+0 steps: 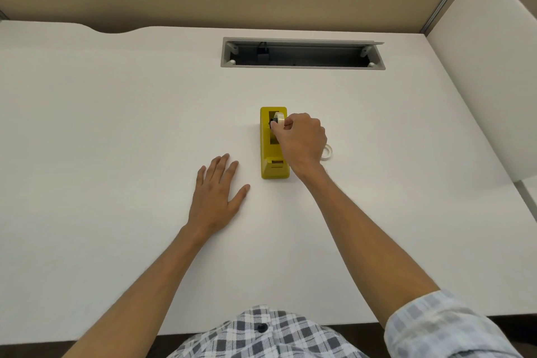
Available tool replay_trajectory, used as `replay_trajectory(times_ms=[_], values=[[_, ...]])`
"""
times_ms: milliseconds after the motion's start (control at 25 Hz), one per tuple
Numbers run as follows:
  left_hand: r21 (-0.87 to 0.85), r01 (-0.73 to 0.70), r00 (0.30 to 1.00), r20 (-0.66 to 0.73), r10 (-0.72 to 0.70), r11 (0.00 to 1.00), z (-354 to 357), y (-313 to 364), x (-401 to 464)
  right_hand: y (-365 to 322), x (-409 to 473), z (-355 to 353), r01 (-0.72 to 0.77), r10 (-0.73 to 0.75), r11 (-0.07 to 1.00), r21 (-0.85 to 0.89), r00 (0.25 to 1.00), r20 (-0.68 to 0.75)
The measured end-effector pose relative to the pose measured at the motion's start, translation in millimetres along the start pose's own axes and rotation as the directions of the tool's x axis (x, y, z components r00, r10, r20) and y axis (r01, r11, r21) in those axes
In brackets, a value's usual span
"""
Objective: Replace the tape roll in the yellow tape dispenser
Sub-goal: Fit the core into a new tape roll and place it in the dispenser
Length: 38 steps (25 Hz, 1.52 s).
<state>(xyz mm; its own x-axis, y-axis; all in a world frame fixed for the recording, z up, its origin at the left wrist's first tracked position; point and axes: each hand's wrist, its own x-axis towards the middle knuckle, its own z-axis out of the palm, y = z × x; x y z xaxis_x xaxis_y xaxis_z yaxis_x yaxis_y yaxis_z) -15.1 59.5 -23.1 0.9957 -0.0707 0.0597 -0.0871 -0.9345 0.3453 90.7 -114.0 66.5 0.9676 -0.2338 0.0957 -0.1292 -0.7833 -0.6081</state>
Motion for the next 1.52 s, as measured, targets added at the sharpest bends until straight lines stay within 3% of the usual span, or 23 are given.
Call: replay_trajectory(times_ms=[400, 920, 1240, 1440, 1520], values=[[-0.001, -0.006, 1.0, -0.021, 0.006, 1.0, 2, -1, 1, -7, 6, 6, 0.019, -0.02, 0.988, -0.152, 1.0, -0.005], [-0.003, -0.014, 0.999, -0.048, 0.014, 1.0, 6, -4, 2, -6, 11, 7, 0.012, -0.007, 0.982, -0.19, 1.0, 0.026], [-0.016, -0.013, 0.999, -0.052, 0.012, 1.0, 6, -4, 1, -2, 7, 8, 0.074, -0.074, 0.965, -0.253, 0.997, 0.011], [-0.021, -0.011, 0.999, -0.05, 0.01, 1.0, 5, -4, 1, 10, 4, 5, 0.236, -0.241, 0.96, -0.154, 0.971, -0.012], [-0.02, -0.01, 0.999, -0.049, 0.009, 1.0, 6, -4, 1, 16, 7, 2, 0.366, -0.359, 0.923, -0.116, 0.93, 0.078]])
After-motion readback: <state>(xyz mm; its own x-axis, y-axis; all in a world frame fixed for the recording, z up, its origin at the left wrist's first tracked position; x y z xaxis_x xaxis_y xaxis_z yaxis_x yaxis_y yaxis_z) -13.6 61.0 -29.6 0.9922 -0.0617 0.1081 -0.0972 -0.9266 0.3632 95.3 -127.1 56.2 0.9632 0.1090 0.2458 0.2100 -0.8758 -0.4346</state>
